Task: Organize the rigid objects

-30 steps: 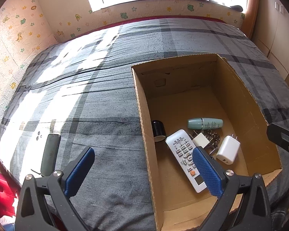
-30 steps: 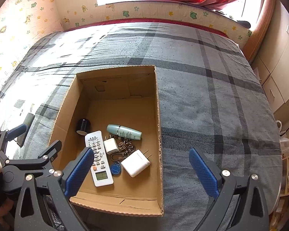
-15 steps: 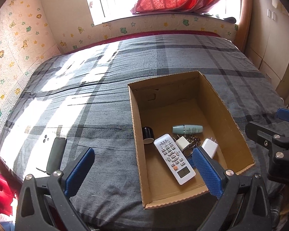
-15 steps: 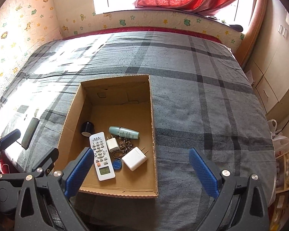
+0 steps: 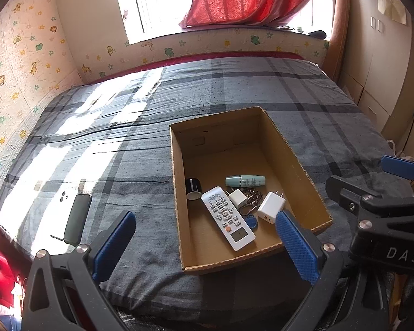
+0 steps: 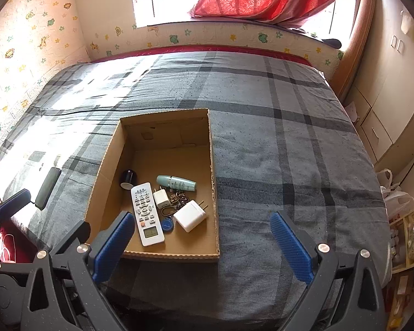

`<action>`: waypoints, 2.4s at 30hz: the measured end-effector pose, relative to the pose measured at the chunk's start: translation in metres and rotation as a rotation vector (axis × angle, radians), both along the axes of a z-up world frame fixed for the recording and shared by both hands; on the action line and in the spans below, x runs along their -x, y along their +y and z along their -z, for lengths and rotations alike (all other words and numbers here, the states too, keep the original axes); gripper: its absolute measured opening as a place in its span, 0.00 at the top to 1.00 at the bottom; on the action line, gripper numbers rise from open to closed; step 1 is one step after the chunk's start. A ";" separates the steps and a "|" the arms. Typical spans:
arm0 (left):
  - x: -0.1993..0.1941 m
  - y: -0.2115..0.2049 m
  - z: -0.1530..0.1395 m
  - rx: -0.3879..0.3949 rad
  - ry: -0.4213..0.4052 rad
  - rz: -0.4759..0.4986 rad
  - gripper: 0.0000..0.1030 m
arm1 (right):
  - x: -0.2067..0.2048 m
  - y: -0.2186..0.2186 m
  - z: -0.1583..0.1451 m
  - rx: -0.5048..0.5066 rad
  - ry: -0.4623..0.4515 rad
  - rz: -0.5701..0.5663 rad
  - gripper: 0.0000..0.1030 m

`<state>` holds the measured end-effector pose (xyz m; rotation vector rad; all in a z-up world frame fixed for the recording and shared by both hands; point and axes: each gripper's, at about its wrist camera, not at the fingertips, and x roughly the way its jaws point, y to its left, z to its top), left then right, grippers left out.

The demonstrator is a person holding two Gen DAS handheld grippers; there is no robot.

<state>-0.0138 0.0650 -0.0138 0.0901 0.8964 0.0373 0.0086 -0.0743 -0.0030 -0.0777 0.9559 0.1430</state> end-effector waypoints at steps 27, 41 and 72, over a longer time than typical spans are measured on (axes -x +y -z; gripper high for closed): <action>0.008 -0.018 -0.003 0.008 0.004 0.044 0.00 | 0.012 -0.006 -0.006 0.019 -0.011 0.010 0.02; 0.008 -0.019 -0.002 0.005 0.003 0.045 0.00 | 0.012 -0.004 -0.006 0.021 -0.013 0.009 0.02; 0.003 -0.019 -0.001 0.008 0.006 0.053 0.00 | 0.007 -0.003 -0.006 0.036 -0.021 -0.011 0.02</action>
